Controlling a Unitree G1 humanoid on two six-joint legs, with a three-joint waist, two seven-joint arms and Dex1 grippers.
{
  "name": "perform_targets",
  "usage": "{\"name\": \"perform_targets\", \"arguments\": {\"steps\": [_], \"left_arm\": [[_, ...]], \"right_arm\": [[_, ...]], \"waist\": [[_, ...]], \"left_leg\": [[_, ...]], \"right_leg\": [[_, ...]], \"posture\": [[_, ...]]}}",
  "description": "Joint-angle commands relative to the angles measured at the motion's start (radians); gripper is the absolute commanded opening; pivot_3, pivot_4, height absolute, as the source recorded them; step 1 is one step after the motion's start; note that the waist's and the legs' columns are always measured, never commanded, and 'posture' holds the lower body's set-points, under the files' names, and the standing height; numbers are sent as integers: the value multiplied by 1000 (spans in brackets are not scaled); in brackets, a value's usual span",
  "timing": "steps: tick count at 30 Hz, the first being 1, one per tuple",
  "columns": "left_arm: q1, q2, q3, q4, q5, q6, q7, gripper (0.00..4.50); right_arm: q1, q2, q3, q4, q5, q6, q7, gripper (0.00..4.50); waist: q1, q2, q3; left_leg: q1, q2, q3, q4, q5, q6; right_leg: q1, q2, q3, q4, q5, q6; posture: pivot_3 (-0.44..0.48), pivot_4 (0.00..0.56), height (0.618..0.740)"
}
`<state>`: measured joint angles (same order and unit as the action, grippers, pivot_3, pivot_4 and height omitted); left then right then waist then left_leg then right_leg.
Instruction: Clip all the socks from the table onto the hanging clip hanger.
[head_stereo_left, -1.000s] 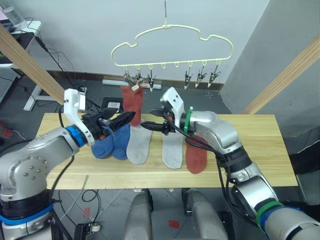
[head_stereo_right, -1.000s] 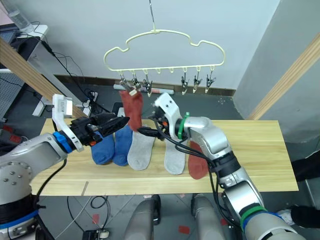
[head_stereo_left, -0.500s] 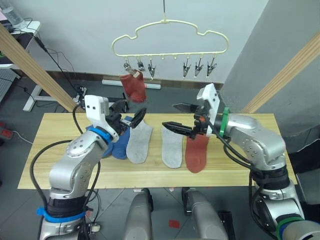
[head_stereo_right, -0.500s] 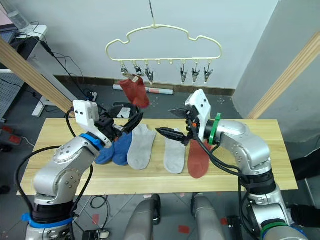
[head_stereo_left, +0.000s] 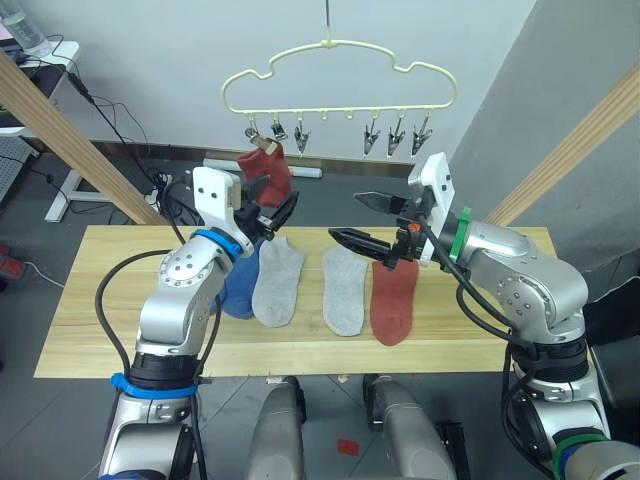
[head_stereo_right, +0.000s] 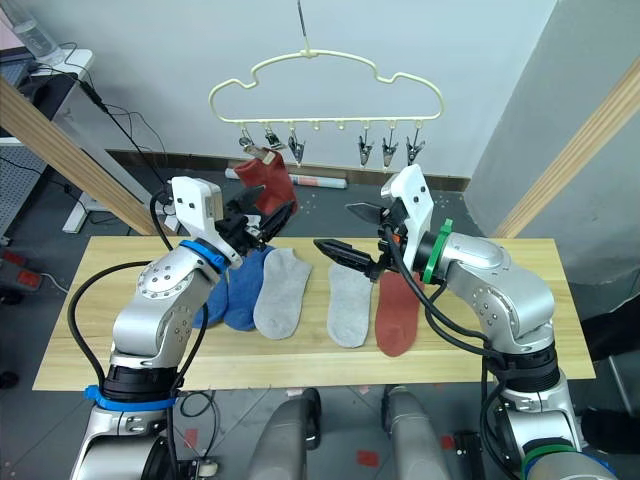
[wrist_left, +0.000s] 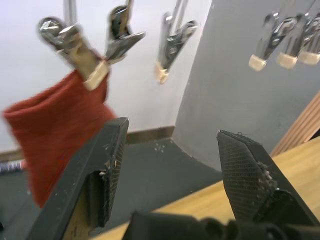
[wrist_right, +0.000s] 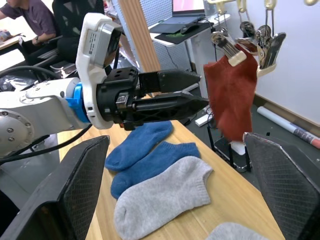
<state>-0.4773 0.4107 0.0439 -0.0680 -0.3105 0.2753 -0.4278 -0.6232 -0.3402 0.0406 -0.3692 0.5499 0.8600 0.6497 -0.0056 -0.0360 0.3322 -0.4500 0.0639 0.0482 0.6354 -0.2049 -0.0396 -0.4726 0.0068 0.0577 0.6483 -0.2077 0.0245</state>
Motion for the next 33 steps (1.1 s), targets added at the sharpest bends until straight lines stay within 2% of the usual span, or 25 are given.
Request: {"name": "perform_targets", "arguments": {"steps": [1,16,19,22,26,28,33], "left_arm": [[-64,25,-19,86,100,-136,-16,3094],[-344,-23,14,612,180,-392,-28,3094],[-372,-22,19,668,182,-430,-38,3094],[-379,-21,22,682,181,-447,-49,3094],[-317,-24,18,581,164,-418,-69,3094],[-268,-25,22,519,152,-394,-74,3094],[-168,-21,38,394,129,-335,-71,3094]], "right_arm": [[-26,25,-23,-51,49,-11,-17,4500],[-34,21,-20,-41,56,-17,-45,4500],[-35,21,-19,-40,54,-18,-48,4500],[-36,20,-18,-38,52,-19,-50,4500],[-29,19,-22,-43,46,-24,-60,4500],[-20,21,-16,-57,47,-21,-70,4500],[-8,20,-8,-83,45,-13,-93,4500]], "waist": [[-1,0,0],[0,0,0],[-1,0,0],[-3,0,0],[-7,0,0],[-13,0,0],[-31,0,-1]], "left_leg": [[0,0,-1,1,0,0],[-4,0,-15,10,0,0],[-4,0,-15,10,0,0],[-4,0,-15,10,0,0],[-4,0,-16,10,0,0],[-3,0,-16,10,0,0],[-3,0,-16,12,1,0]], "right_leg": [[0,0,-1,0,0,0],[6,0,-15,3,-1,2],[7,0,-15,3,-1,2],[7,0,-16,3,0,0],[6,0,-16,7,0,-1],[6,-1,-16,8,0,-1],[6,-1,-16,11,0,-1]], "posture": [[-1,342,740],[-20,341,740],[-22,341,740],[-27,339,740],[-41,334,740],[-105,316,740],[-174,297,740]]}}
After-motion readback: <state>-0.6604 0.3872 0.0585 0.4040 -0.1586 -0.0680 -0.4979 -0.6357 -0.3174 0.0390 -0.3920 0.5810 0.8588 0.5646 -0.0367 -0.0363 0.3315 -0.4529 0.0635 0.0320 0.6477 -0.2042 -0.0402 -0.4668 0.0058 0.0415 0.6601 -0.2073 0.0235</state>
